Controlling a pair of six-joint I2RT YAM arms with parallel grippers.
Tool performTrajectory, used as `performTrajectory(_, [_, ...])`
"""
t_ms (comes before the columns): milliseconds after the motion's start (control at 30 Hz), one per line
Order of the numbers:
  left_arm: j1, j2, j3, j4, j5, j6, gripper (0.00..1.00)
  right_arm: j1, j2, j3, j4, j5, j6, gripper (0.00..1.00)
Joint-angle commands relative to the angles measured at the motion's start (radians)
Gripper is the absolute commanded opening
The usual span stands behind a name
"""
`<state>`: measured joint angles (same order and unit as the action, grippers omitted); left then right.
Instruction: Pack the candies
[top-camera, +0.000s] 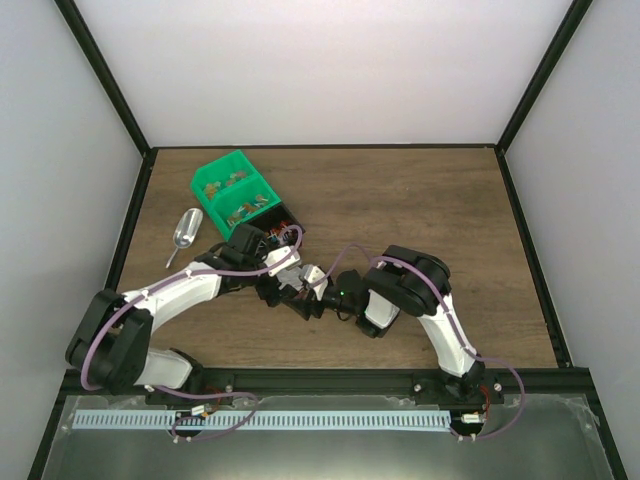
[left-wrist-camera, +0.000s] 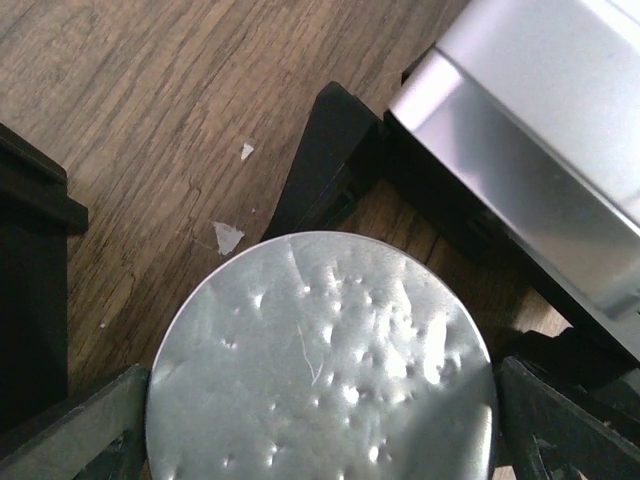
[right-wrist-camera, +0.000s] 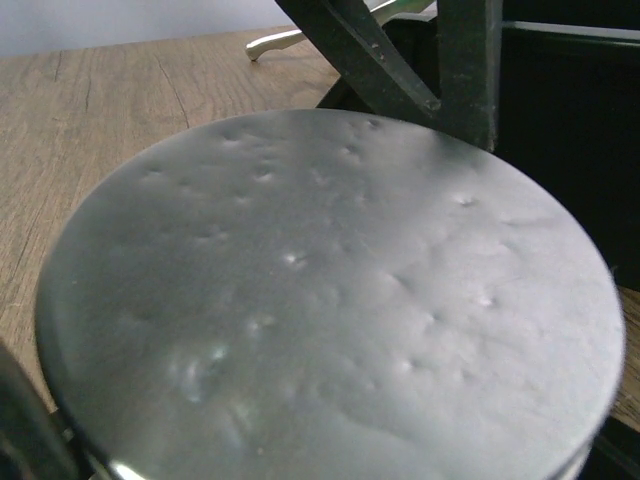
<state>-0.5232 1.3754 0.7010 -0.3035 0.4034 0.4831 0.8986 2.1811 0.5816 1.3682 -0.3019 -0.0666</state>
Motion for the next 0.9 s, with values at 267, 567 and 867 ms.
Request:
performTrajectory(267, [-0.027, 0.023, -0.016, 0.016, -0.016, -0.009, 0.83, 0.024, 0.036, -0.006, -0.164, -0.007, 0.069, 0.80])
performTrajectory(567, [-0.021, 0.044, 0.025, -0.137, 0.043, 0.206, 0.71, 0.023, 0.027, -0.049, -0.109, -0.102, 0.024, 0.78])
performTrajectory(867, [-0.018, 0.106, 0.101, -0.345, 0.122, 0.558, 0.67, 0.023, -0.001, -0.086, -0.085, -0.201, -0.020, 0.75])
